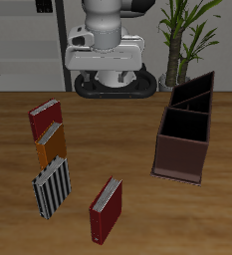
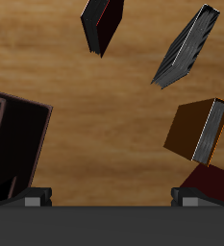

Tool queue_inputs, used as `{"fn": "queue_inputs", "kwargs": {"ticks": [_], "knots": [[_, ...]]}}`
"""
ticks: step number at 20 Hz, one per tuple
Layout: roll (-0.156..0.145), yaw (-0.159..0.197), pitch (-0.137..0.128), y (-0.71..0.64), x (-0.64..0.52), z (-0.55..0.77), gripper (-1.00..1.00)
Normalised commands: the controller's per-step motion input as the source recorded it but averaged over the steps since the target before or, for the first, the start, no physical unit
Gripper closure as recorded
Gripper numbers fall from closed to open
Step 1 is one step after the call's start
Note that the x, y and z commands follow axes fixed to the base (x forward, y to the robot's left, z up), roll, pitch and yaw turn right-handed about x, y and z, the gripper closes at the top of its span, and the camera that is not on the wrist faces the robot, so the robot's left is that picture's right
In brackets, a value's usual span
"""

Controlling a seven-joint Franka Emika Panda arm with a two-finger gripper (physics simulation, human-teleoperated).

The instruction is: Place the orange book into the left desk caddy's right compartment

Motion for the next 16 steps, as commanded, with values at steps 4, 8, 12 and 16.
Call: {"fn": "queue_inputs", "kwargs": {"ticks": [4,8,12,16], "knots": [[0.006,0.024,-0.014,-0.25,0.06,0.02,-1.0],[-0.003,0.007,-0.037,-0.49,0.13,0.09,-1.0],[0.02,0.007,0.0,-0.32,0.15,0.0,-1.0],[0.056,0.037,0.002,-0.37,0.12,-0.07,-1.0]]}}
